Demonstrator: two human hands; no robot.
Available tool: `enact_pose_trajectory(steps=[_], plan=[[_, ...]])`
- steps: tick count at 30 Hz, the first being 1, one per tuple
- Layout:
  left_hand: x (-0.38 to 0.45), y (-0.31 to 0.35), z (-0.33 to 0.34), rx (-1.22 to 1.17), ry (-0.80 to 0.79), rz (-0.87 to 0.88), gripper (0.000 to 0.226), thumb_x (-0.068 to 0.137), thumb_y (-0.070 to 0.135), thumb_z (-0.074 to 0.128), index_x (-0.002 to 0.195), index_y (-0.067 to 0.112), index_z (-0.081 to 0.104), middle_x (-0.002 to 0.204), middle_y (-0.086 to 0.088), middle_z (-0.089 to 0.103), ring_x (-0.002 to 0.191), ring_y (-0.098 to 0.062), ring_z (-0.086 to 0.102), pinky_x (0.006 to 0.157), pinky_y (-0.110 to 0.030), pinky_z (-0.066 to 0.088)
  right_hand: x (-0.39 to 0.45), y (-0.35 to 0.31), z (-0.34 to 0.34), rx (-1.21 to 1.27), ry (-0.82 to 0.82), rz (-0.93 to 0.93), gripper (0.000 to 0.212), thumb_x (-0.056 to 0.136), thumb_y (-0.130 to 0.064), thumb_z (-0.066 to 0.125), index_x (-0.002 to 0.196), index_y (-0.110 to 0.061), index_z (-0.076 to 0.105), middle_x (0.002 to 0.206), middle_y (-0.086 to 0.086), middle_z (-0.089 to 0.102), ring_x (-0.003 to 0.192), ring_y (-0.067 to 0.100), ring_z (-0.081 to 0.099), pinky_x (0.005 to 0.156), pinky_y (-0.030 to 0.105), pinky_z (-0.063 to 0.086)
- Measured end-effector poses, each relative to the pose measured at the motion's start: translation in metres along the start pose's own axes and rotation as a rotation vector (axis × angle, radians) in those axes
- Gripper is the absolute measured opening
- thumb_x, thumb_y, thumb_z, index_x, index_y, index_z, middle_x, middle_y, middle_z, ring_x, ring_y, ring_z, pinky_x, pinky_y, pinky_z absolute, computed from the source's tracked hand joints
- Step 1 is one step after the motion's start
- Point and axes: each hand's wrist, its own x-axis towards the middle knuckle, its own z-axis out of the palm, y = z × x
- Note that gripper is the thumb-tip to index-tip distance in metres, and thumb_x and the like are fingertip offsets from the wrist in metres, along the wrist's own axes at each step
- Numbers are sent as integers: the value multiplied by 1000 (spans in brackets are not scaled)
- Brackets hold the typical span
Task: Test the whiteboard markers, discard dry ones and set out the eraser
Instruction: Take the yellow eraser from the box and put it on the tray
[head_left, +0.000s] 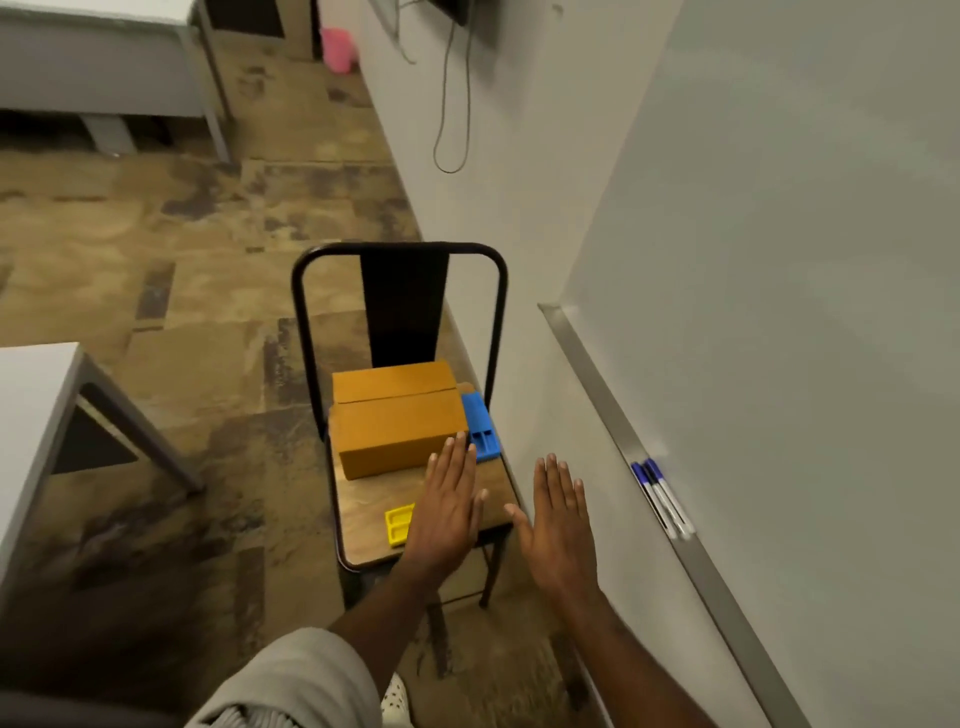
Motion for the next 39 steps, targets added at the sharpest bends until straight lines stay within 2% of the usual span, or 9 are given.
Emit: enact_pose_trajectory(steps=[6,14,19,21,23,25,29,35,39], plan=[[29,-63,-38,89,13,-135,65,106,45,22,159,11,9,168,-9,-2,155,-23,-7,126,-46,2,81,-42,-2,38,-62,-136,93,89,-75,-10,160,-16,0,168,3,-3,155,18,-2,125,36,0],[59,-116,-65,162,-81,-332,76,99,57,11,160,12,3,167,-10,-7,155,-23,-7,126,-40,-2,163,-74,10,17,-195,-376,82,97,-66,25,160,-16,10,169,4,6,156,20,2,125,45,17],[69,-117,-62,249,-167,-366,80,96,62,11,159,13,11,168,-10,2,155,-26,-1,124,-42,2,189,-76,12,2,-299,-466,78,101,-54,44,160,-18,9,168,4,9,155,24,6,125,41,9],[73,-114,-61,245,-131,-384,72,99,55,25,158,13,21,167,-11,10,155,-29,6,124,-45,10,194,-70,17,14,-292,-510,77,98,-54,50,159,-18,19,166,7,20,153,29,17,123,42,15],[73,-111,-62,255,-45,-413,62,100,45,39,151,10,37,162,-15,26,151,-34,22,120,-48,29,197,-62,22,-10,-199,-603,75,90,-55,64,150,-15,43,153,10,46,139,32,44,116,44,33],[73,-111,-62,276,50,-470,49,100,37,45,140,7,49,152,-18,43,142,-36,40,104,-48,50,200,-55,28,-21,-99,-713,70,81,-53,75,136,-14,59,133,8,63,119,29,61,104,42,48],[76,-111,-67,300,141,-556,49,98,42,33,123,7,56,136,-16,54,121,-33,55,80,-40,60,206,-50,29,60,-27,-840,58,84,-48,72,130,-13,63,121,5,66,109,25,61,98,39,51],[77,-126,-65,381,76,-426,36,98,35,40,119,13,61,151,-20,44,139,-41,42,109,-57,42,203,-62,33,64,-52,-787,64,88,-53,66,137,-13,56,136,5,61,125,24,57,110,41,41],[81,-142,-76,385,-27,-304,50,102,49,27,144,27,44,163,-13,27,149,-36,28,118,-57,29,199,-69,37,-4,-98,-660,76,87,-55,65,148,-15,45,152,7,47,142,28,42,120,47,24]])
